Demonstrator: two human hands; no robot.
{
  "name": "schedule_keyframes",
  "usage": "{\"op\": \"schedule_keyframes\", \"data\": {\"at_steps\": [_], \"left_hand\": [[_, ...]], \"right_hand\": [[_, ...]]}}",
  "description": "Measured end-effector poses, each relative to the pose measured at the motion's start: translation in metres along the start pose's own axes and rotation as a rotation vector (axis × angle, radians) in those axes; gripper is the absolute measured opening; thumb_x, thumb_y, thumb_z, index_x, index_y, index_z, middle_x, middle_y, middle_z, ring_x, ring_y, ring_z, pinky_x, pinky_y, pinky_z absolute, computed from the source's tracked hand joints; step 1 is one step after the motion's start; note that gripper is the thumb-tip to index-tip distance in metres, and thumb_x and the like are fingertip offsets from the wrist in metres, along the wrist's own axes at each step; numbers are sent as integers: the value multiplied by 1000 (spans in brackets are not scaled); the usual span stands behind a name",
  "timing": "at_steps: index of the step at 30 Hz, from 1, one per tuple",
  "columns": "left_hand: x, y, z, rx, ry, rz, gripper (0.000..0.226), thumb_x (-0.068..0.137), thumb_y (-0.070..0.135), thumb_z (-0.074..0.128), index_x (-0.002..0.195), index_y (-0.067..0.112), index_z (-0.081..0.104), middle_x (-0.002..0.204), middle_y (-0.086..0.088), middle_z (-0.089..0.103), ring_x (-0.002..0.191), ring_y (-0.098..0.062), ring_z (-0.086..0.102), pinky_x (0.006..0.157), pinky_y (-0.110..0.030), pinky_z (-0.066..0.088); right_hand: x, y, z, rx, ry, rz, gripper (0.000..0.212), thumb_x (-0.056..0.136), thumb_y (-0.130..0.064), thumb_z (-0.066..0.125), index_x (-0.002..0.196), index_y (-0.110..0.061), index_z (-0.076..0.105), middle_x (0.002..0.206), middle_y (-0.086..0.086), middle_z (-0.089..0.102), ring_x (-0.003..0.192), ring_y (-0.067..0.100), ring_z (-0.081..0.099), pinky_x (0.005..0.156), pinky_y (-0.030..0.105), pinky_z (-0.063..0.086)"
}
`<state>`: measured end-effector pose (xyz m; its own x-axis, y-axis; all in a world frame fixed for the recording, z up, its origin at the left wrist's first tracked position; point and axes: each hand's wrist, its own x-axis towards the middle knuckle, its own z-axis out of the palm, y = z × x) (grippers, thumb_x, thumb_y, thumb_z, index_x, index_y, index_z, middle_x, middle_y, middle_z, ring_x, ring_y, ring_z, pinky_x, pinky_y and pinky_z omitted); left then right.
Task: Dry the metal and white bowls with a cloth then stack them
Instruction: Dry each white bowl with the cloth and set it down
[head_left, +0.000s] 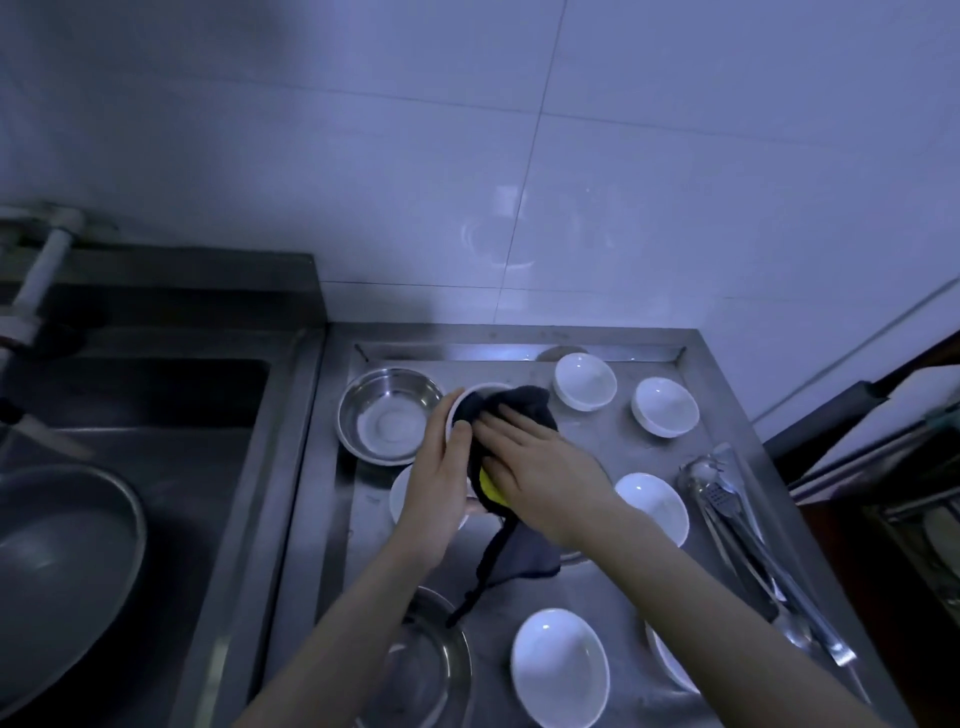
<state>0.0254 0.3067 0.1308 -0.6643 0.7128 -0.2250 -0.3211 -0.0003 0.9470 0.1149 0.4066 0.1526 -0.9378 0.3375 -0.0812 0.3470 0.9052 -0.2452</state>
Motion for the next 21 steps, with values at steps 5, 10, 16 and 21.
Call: {"op": "schedule_keyframes", "data": {"at_steps": [5,10,16,21], "left_hand": [[-5,6,28,13,156,58,28,103,40,39,125,50,54,129,10,60,117,-17,59,77,-46,61],[-6,1,75,113,210,156,29,106,37,36,121,54,54,123,16,60,117,-10,58,97,-45,53],[-6,5,149,158,236,206,30,108,26,32,125,37,55,113,17,66,110,-2,62,87,-17,51],[-8,-1,173,149,305,134,29,103,47,39,128,45,53,119,16,61,113,-14,61,91,-56,55]], "right_hand": [[-16,5,-16,-148,152,57,43,86,-33,34,101,-18,72,98,-3,73,96,19,64,87,32,49],[-42,49,-43,179,6,-31,39,94,-25,36,123,-25,62,124,-2,64,118,22,51,99,33,38],[-51,99,-76,502,-30,-95,45,96,-12,40,137,-26,52,152,-4,37,140,9,27,108,18,18],[-70,145,-97,316,-228,-119,38,97,-21,40,126,-30,61,128,-8,61,116,14,54,99,28,42]]}}
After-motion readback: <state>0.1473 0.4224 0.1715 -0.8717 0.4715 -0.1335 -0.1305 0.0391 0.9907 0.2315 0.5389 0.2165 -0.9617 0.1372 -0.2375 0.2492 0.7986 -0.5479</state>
